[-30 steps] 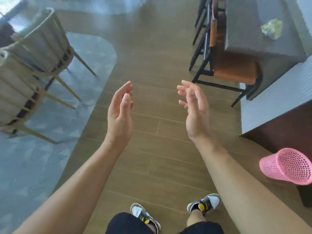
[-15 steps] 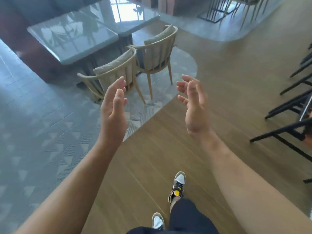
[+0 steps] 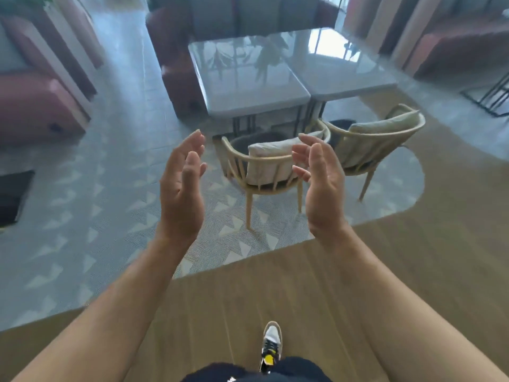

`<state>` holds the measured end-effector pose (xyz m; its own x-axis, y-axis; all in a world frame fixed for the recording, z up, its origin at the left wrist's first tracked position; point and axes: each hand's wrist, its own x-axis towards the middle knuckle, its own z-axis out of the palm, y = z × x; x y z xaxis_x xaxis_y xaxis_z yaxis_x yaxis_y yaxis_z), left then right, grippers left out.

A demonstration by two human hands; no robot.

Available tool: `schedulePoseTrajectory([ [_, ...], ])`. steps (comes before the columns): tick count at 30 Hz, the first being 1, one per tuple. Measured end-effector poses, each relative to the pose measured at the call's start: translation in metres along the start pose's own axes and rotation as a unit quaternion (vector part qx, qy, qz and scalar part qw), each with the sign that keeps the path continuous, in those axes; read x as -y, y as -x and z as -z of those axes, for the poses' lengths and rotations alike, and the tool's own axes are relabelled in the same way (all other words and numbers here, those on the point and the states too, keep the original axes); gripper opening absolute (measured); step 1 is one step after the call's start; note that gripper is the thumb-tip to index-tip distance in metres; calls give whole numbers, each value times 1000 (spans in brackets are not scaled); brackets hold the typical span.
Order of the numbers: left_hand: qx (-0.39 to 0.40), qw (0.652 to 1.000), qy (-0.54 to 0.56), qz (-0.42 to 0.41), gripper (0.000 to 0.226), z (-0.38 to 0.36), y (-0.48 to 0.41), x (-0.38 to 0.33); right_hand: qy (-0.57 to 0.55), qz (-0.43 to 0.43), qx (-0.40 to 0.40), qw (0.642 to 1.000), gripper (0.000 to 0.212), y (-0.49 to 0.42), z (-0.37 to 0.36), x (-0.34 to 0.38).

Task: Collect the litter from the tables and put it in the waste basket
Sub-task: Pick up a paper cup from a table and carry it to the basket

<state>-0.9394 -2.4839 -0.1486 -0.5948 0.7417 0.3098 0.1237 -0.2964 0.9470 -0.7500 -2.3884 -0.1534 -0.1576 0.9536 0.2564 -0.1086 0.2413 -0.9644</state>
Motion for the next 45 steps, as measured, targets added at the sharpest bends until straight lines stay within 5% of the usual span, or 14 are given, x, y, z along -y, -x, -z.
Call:
schedulePoseTrajectory([
  [17,-106,994,-27,7,45,73,-233,90,-38,-21,96,994,41,-220,-210,-68],
  [31,-75,996,-48,12,42,198,-476,146,-43,-48,98,993,42,-380,-424,-121],
  [45,-84,995,-44,11,37,198,-768,254,-65,-59,110,990,42,-637,-572,-227],
])
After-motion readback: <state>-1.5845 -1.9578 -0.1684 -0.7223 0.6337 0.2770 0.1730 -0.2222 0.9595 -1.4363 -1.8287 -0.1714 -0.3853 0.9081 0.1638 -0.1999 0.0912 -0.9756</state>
